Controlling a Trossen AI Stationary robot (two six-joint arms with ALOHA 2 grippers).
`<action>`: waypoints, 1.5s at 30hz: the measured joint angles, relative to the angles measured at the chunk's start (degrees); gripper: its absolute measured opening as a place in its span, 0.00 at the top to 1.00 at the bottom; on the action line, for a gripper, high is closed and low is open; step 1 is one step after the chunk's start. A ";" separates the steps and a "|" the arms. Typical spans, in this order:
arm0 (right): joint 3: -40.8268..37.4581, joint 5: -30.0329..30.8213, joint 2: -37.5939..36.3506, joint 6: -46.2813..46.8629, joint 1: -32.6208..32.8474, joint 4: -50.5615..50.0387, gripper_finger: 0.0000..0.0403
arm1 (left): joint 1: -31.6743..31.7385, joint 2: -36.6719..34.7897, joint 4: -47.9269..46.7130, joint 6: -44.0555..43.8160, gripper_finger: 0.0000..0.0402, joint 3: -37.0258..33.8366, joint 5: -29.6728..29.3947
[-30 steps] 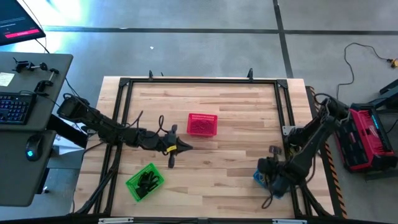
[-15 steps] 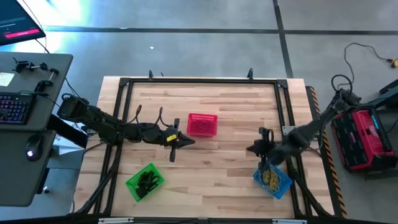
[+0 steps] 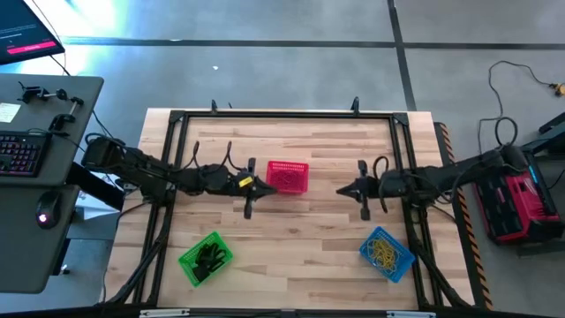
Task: Sort rubber bands into baskets
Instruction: Return to Home Position
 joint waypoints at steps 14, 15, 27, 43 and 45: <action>0.00 -12.55 0.36 -7.00 -12.10 9.16 1.00 | 3.46 -7.74 -5.51 4.49 1.00 -0.69 5.16; 0.00 -12.77 0.36 -7.13 -12.55 9.51 1.00 | 3.76 -8.70 -4.97 4.68 1.00 -1.62 5.21; -10.11 -22.10 0.67 -4.78 -20.04 29.53 1.00 | 9.10 -18.42 -0.72 2.63 1.00 -11.77 8.57; -13.70 -25.72 -11.42 -3.06 -23.82 19.47 1.00 | 10.49 -42.10 -12.99 2.43 1.00 -20.61 8.64; -13.70 -25.75 -13.44 -3.72 -23.82 17.61 1.00 | 10.49 -44.28 -16.21 2.44 1.00 -20.65 8.54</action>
